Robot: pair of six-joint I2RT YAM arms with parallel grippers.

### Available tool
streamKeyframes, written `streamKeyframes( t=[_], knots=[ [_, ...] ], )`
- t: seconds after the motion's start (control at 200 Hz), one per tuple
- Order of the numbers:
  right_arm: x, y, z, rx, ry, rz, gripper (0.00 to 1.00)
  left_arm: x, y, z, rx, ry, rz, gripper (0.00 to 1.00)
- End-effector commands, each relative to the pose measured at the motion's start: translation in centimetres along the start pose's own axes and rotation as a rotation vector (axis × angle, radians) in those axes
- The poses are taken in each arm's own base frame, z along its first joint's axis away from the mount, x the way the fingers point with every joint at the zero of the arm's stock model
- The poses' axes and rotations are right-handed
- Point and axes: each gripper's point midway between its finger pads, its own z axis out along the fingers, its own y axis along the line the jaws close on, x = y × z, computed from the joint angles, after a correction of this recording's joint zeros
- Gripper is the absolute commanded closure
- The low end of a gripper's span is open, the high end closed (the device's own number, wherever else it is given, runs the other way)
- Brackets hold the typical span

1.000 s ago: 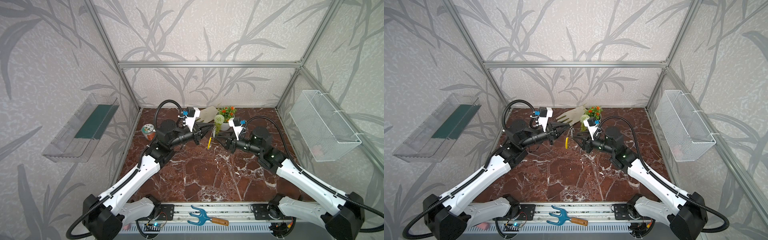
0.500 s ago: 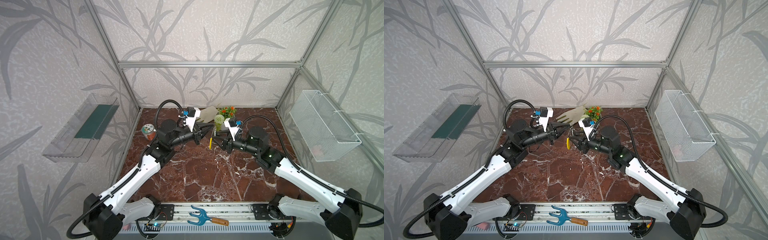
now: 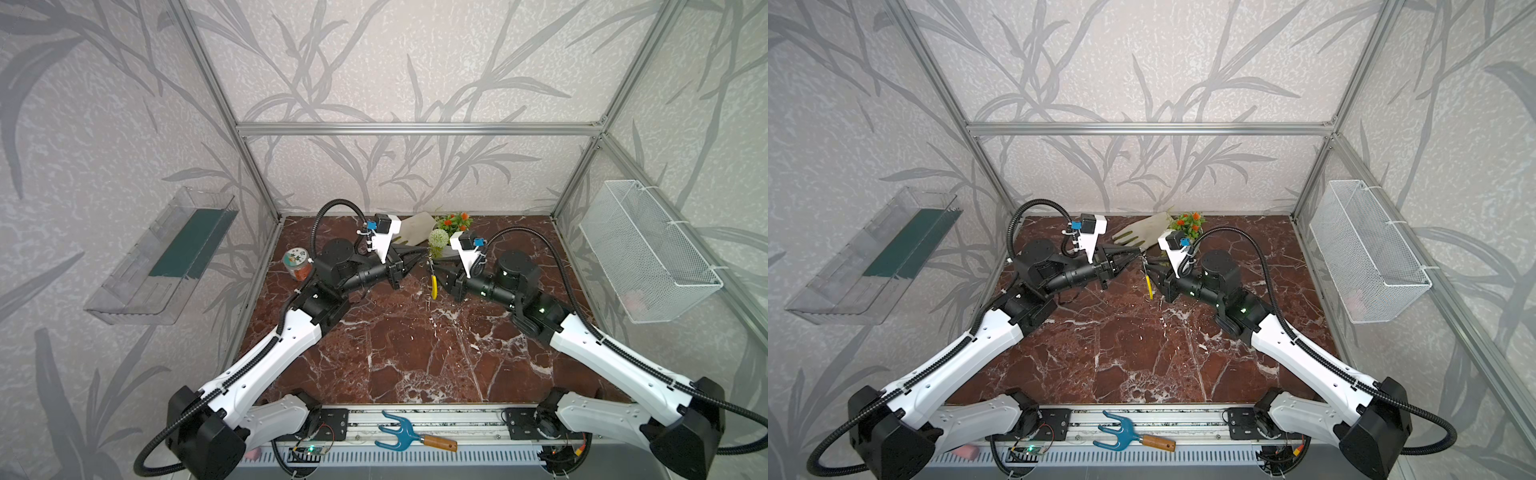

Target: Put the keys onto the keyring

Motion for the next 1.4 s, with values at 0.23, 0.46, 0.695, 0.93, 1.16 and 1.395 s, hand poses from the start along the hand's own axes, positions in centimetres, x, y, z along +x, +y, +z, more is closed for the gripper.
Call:
streamKeyframes(
  t=[0.23, 0.46, 0.695, 0.93, 1.16, 1.395],
  knots=[
    [-1.6, 0.8, -0.2, -0.025, -0.03, -0.051, 0.94, -0.9, -1.0, -0.1, 0.033, -0.014, 0.016, 1.0],
    [-1.8, 0.9, -0.6, -0.019, -0.02, -0.078, 1.0, -0.6, -1.2, -0.2, 0.042, 0.001, 0.013, 1.0],
    [-2.1, 0.7, -0.8, -0.002, -0.02, -0.103, 1.0, 0.1, -1.2, -0.3, 0.048, 0.029, 0.004, 1.0],
    [-2.5, 0.2, -1.2, 0.026, -0.029, -0.111, 1.0, 0.9, -1.0, -0.3, 0.04, 0.061, 0.005, 1.0],
    [-3.0, -0.5, -2.1, 0.058, -0.04, -0.119, 1.0, 2.0, -0.9, -0.4, 0.035, 0.105, -0.001, 1.0],
    [-3.5, -1.0, -3.0, 0.084, -0.045, -0.132, 1.0, 3.2, -0.5, -0.8, 0.011, 0.148, 0.003, 1.0]
  ],
)
